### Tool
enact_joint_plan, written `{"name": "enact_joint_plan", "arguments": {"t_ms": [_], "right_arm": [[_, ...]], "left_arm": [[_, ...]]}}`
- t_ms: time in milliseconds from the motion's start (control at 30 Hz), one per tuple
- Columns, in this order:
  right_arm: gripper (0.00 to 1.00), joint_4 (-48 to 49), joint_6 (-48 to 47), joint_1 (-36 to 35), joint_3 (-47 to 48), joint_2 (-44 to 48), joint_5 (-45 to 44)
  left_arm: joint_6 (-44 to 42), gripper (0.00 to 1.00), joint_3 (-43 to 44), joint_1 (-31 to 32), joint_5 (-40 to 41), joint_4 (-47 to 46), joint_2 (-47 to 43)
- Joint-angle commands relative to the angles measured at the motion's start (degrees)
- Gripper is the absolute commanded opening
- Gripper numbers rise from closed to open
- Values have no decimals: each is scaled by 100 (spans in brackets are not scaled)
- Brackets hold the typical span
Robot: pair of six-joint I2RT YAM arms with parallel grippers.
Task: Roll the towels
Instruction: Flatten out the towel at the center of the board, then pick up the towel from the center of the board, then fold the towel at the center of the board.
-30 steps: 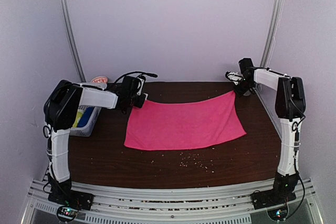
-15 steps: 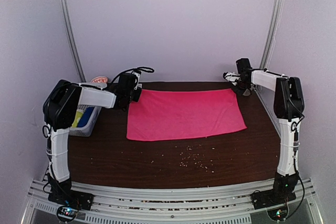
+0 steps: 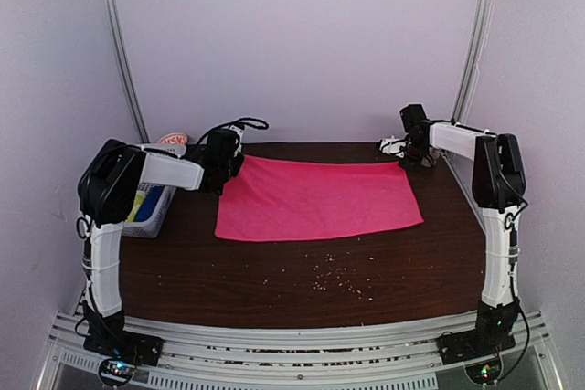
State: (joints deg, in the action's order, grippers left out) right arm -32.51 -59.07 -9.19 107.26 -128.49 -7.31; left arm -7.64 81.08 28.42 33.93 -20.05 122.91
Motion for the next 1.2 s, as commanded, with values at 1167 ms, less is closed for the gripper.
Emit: {"name": "enact_joint_plan", "arguments": {"t_ms": [1167], "right_arm": [[0, -697, -629, 190, -3132, 3069, 767]], "left_arm": [[931, 0, -3240, 166, -1863, -7, -3046]]}}
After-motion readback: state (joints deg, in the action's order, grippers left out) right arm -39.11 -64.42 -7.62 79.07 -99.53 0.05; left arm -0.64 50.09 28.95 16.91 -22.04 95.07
